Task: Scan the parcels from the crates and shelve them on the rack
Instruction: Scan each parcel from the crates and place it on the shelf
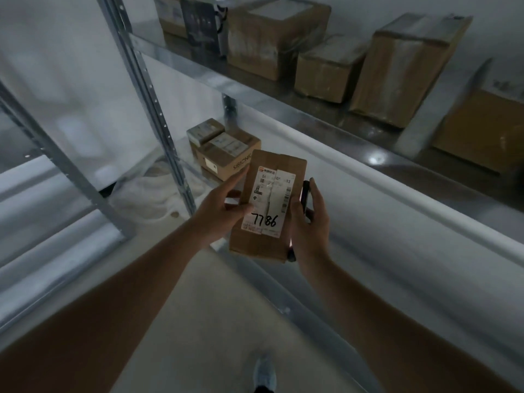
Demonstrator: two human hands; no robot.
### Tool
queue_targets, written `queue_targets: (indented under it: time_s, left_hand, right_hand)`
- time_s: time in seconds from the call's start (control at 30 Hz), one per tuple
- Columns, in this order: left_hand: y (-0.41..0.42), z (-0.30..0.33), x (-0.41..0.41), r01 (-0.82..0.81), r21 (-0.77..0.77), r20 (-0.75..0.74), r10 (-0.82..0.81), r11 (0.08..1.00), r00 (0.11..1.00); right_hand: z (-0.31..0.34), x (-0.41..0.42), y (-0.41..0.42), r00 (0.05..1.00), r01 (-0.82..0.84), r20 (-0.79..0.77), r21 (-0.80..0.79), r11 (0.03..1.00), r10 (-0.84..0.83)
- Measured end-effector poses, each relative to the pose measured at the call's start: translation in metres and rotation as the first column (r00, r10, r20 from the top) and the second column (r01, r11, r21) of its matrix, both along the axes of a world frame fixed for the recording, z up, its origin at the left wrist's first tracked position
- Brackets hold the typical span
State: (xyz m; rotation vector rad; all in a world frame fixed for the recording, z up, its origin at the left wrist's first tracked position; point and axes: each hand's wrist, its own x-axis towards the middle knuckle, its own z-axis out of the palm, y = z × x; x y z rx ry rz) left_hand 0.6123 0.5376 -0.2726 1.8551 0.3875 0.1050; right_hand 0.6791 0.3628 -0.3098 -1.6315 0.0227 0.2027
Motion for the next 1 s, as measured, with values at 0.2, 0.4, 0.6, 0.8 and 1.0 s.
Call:
queue_targets:
  time_s: [0.2, 0.4, 0.6, 0.8, 1.0]
  left_hand:
    - [0.051, -0.027, 0.057, 0.044, -0.046, -0.064, -0.047, 0.998, 0.997]
    - [0.102, -0.064, 0.109, 0.202, -0.064, -0.080, -0.207, 0.977, 0.975]
    - [0.141, -0.094, 0.162, 0.392, -0.052, -0.077, -0.395, 0.918, 0.915]
    - [0.154, -0.112, 0.203, 0.426, -0.001, -0.090, -0.424, 0.905, 0.901]
    - [0.157, -0.135, 0.231, 0.464, 0.008, -0.124, -0.460, 0.886, 0.879]
  right_hand:
    - [-0.015, 0.042, 0.049, 0.998, 0.030, -0.059, -0.058, 0.998, -0.034]
    - [-0.040, 0.069, 0.097, 0.978, 0.150, -0.127, -0.119, 0.981, -0.165]
    - [-0.068, 0.091, 0.140, 0.910, 0.336, -0.200, -0.155, 0.929, -0.363]
    - [-0.087, 0.125, 0.161, 0.860, 0.430, -0.219, -0.176, 0.886, -0.461]
    - [-0.106, 0.156, 0.164, 0.843, 0.435, -0.273, -0.161, 0.886, -0.463]
